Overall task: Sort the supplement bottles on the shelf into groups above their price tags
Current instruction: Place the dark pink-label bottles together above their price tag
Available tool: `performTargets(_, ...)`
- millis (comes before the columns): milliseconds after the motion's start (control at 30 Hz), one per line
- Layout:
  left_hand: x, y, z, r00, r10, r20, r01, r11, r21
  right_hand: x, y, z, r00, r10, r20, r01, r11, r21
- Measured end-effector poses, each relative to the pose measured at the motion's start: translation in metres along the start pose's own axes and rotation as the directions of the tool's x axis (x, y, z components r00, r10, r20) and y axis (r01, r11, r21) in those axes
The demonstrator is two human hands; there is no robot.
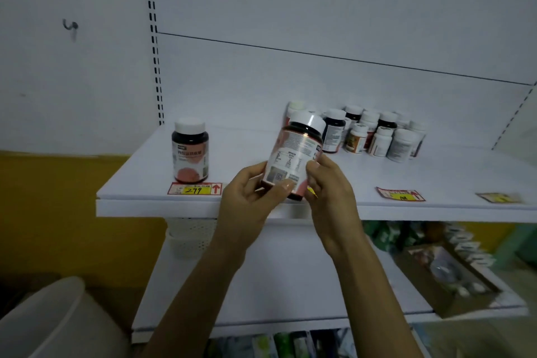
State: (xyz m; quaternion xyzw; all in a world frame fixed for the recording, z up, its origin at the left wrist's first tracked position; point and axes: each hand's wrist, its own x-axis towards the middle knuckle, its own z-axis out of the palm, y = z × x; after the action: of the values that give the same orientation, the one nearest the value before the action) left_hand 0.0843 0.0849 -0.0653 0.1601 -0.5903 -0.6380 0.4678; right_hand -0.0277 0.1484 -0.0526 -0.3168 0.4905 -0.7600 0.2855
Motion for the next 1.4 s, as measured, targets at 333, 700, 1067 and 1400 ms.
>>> performTargets(333, 0.01, -0.008, -0.009, 0.828, 0.55, -0.113, -0.399, 0.717, 0.572, -0.017, 0.01, 0.021, 0.998, -0.052, 0.035, 0.054, 0.995, -0.081)
performTargets(700, 0.029, 0.0, -0.096, 0.817, 0.542, -0.197, -0.232, 0.622, 0.748, 0.042, 0.012, 0.048, 0.98, -0.057, 0.192, 0.135, 0.896, -0.423)
performTargets(1067, 0.069, -0.014, -0.132, 0.957, 0.063, -0.284, 0.223, 0.466, 0.856, 0.096, 0.066, 0.062, 0.951, 0.05, 0.307, 0.14, 0.812, -0.567)
performTargets(1400, 0.074, -0.029, -0.132, 0.948, 0.157, -0.276, 0.198, 0.386, 0.901, 0.101, 0.08, 0.062, 0.925, 0.018, 0.378, 0.232, 0.761, -0.606)
